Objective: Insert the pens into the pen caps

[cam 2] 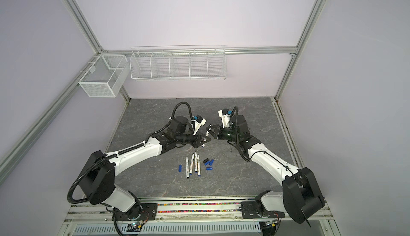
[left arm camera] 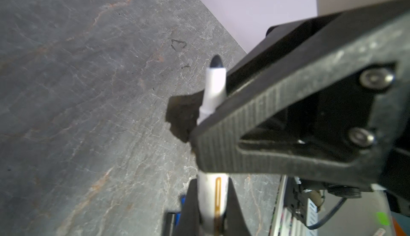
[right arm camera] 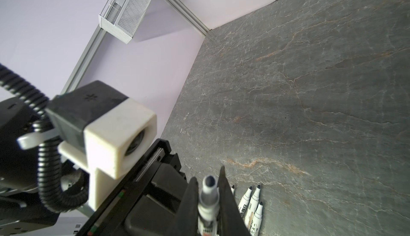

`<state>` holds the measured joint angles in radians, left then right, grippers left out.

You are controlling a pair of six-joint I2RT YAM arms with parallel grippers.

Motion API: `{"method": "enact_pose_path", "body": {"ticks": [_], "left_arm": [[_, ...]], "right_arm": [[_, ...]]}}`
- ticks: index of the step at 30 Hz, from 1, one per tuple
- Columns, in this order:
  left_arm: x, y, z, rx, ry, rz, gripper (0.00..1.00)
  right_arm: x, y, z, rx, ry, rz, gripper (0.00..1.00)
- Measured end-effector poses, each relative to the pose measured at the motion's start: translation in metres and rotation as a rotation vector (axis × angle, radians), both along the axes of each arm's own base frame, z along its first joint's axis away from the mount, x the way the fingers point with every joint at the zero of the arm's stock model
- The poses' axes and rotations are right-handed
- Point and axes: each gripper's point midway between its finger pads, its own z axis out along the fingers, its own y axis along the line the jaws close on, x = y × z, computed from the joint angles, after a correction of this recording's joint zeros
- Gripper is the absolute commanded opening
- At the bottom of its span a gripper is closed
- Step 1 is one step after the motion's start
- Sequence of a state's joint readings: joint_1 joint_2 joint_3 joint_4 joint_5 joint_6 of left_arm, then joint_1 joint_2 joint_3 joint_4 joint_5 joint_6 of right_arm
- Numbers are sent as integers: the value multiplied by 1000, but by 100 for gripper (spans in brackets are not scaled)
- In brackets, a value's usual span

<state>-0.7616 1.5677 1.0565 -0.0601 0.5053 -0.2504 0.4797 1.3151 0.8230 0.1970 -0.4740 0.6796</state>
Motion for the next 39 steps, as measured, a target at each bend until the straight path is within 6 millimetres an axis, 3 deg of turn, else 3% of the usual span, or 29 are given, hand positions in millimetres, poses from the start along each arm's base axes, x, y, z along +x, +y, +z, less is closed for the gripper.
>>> {"method": "enact_pose_path", "body": {"ticks": [1,3,7,10,14,17,20,24,26,32,39], "left_arm": [[0,0,0,2,-1,7,0],[5,5,0,12,-11,44,0],[22,26,-10,51,-10,173,0],[38,55,-29,88,34,309,0],[60,112,-54,134,102,550,0],[71,160,-57,177,106,760,0],[78,199,-43,195,81,930,0],[80,249,-27,194,54,1112,0],[77,268,-26,200,58,1173,0],[68,295,-22,211,64,1257,0],[63,301,-20,222,71,1267,0]], "right_arm": [[0,-1,-1,-3,1,-3,45],[-3,-4,-5,-38,0,-7,54],[-19,-8,-23,-169,-4,3,56],[-42,-4,-41,-286,-5,55,56],[-77,12,-66,-416,-12,170,56],[-102,33,-87,-507,-18,284,56],[-121,69,-103,-610,-53,418,56],[-133,129,-115,-711,-157,580,55],[-135,147,-123,-743,-183,636,56],[-132,164,-157,-841,-152,746,56],[-135,161,-180,-909,-75,797,57]]}}
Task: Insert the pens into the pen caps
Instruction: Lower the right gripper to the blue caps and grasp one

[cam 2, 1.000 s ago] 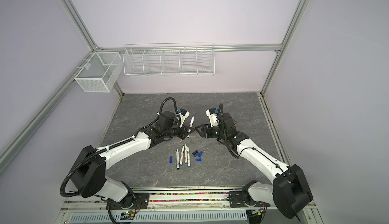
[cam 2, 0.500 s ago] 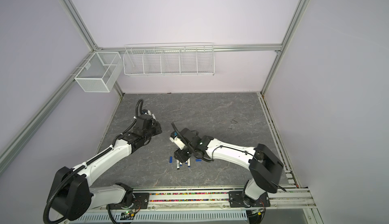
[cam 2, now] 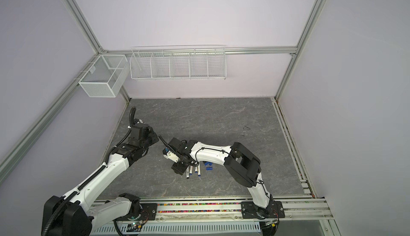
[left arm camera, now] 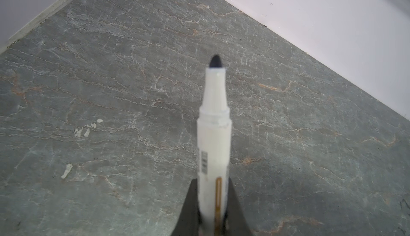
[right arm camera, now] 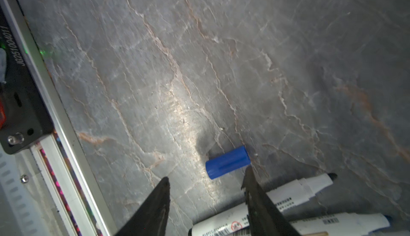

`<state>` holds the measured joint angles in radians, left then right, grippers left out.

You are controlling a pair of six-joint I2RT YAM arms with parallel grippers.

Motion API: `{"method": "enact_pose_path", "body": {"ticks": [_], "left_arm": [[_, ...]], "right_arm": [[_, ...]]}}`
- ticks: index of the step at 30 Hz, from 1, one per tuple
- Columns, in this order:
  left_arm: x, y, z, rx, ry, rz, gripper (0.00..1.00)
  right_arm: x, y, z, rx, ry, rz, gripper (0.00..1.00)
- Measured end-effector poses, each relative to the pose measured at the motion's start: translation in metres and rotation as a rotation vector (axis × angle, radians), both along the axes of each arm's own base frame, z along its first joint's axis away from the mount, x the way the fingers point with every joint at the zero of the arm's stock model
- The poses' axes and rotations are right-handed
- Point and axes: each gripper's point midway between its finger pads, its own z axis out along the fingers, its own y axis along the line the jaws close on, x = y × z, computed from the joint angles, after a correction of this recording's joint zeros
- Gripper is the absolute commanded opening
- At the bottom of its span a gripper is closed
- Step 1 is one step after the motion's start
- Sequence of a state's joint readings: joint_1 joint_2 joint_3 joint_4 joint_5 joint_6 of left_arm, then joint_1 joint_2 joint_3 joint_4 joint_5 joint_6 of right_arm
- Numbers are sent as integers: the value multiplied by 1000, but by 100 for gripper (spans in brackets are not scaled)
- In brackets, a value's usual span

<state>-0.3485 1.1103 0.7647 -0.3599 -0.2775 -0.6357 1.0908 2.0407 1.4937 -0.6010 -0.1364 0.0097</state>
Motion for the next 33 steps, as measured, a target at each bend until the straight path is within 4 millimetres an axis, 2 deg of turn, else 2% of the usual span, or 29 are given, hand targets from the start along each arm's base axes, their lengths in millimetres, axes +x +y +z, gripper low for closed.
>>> {"method": "enact_pose_path", "body": {"ticks": [7,16,20,27,33], "left_arm": [[-3,2,2,1,1,1,0],[-3,4,3,10,-1,1,0],[-4,7,4,17,-4,5,0],[-6,11,7,20,-9,12,0],[-6,10,7,20,-8,3,0]], "right_arm": [[0,-3,-11,-42,48,-4,57],[0,7,-18,-60,89,4,53],[4,11,-21,-78,70,1,45],[14,13,-25,-119,-15,-7,23],[17,17,-24,-100,-35,-1,12]]}}
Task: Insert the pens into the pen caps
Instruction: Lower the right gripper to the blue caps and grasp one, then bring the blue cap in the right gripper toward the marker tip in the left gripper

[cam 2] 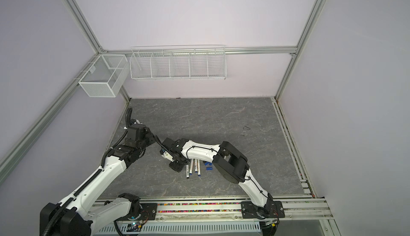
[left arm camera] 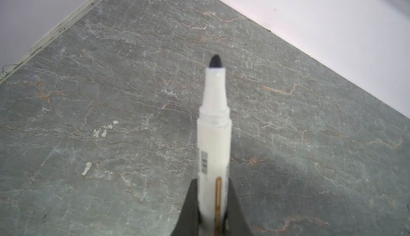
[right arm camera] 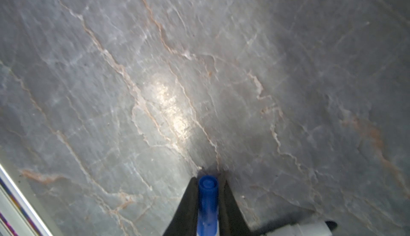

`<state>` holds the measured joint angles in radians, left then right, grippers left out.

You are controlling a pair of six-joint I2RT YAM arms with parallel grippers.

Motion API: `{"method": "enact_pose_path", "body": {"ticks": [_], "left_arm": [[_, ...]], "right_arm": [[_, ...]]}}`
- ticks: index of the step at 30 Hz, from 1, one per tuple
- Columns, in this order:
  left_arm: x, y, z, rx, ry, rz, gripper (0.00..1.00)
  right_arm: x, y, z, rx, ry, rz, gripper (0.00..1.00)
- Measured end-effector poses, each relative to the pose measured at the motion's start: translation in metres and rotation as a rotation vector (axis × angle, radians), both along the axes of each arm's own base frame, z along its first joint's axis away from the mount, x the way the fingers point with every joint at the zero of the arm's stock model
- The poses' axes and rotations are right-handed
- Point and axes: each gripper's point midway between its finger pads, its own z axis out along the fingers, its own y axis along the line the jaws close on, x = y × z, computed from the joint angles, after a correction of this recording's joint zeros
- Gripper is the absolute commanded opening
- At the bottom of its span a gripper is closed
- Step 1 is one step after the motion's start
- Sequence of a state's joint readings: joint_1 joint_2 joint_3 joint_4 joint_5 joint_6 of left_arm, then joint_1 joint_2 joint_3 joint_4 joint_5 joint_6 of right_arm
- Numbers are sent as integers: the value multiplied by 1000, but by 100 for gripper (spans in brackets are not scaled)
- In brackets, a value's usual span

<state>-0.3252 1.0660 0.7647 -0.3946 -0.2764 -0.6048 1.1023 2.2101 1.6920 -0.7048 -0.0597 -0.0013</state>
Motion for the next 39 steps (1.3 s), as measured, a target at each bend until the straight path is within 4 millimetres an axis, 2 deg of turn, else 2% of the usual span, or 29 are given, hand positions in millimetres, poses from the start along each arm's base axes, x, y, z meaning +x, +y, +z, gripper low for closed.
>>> {"method": "enact_pose_path", "body": {"ticks": [4,6,8,10,12,14,15,18,21,25,32,39], "left_arm": [[0,-7,-5,-10,18,-37,0],[2,-14,-9,-22,29,-77,0],[4,-25,-12,-45,34,-128,0],[4,-40,-15,-76,28,-196,0],[2,-64,-17,-97,20,-298,0],[-6,-101,-18,-113,10,-449,0],[-13,-127,-18,-122,2,-553,0],[-40,-187,-24,-127,19,-816,0],[-62,-226,-28,-121,35,-1001,0],[-75,-248,-26,-136,26,-1124,0],[-84,-259,-17,-174,-1,-1215,0],[-85,-262,-11,-187,-25,-1232,0]], "right_arm": [[0,1,5,64,15,-11,9],[2,-3,17,118,33,-42,8],[11,-9,40,195,38,-93,8],[29,-18,75,306,20,-163,8],[48,-30,114,422,-15,-239,7],[68,-47,152,542,-58,-320,7],[78,-58,169,599,-79,-364,7],[97,-90,198,727,-112,-491,7],[109,-120,204,804,-109,-605,7],[120,-146,206,866,-103,-710,7],[128,-157,226,964,-109,-755,7],[131,-154,228,997,-83,-753,7]]}}
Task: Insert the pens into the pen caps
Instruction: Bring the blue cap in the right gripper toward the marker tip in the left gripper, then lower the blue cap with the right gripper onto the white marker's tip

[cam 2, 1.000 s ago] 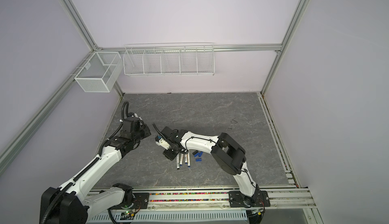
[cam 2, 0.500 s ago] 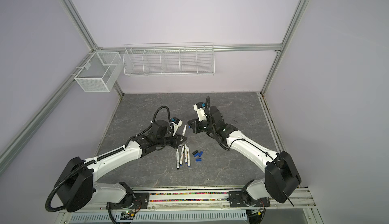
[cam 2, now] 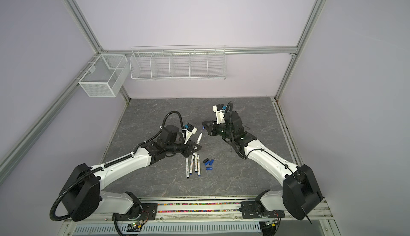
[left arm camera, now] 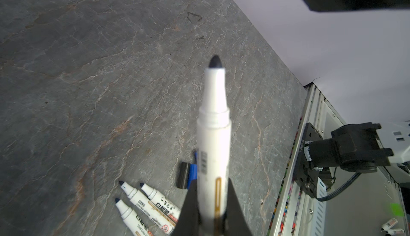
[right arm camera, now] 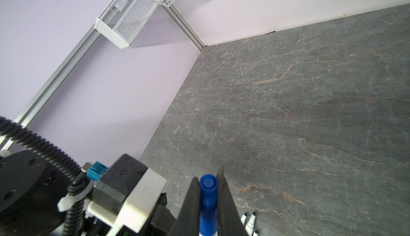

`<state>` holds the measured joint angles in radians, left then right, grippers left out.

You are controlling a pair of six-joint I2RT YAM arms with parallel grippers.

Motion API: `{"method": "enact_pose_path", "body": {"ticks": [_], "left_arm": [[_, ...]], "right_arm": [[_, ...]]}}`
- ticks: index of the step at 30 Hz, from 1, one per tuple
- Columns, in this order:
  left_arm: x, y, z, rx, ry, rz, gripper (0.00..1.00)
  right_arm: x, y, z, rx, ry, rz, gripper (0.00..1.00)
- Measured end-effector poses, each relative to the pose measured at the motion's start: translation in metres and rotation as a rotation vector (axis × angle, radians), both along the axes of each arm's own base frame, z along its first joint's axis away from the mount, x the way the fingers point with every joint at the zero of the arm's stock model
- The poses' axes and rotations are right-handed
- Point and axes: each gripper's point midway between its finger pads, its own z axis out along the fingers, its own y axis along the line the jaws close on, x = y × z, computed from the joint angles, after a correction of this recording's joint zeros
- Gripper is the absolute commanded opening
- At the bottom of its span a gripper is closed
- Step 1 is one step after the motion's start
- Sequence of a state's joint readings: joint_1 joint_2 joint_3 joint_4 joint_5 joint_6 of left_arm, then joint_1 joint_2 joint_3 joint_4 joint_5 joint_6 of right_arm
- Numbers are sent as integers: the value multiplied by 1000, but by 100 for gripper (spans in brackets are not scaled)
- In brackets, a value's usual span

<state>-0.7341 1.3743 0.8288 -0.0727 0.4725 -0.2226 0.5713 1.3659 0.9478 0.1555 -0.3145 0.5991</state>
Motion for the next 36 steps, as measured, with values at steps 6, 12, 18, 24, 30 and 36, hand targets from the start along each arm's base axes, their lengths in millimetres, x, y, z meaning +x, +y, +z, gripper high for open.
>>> {"method": "enact_pose_path", "body": {"ticks": [6,12,18,24,30,36], "left_arm": [[1,-1,5,-13,-14,0,0],[1,-1,5,-12,-13,1,0],[0,-1,4,-11,-12,-2,0],[-6,-4,4,-12,-4,-21,0],[-12,-8,5,-24,6,-52,0],[-10,-10,4,-30,5,-52,0]], "right_arm": [[-2,6,-9,-3,29,22,7],[-7,10,-11,-1,30,38,7],[-10,8,-12,8,32,36,7],[-18,2,-14,23,31,30,7],[-26,-5,-11,37,28,23,7],[-37,-6,-16,35,53,50,7]]}}
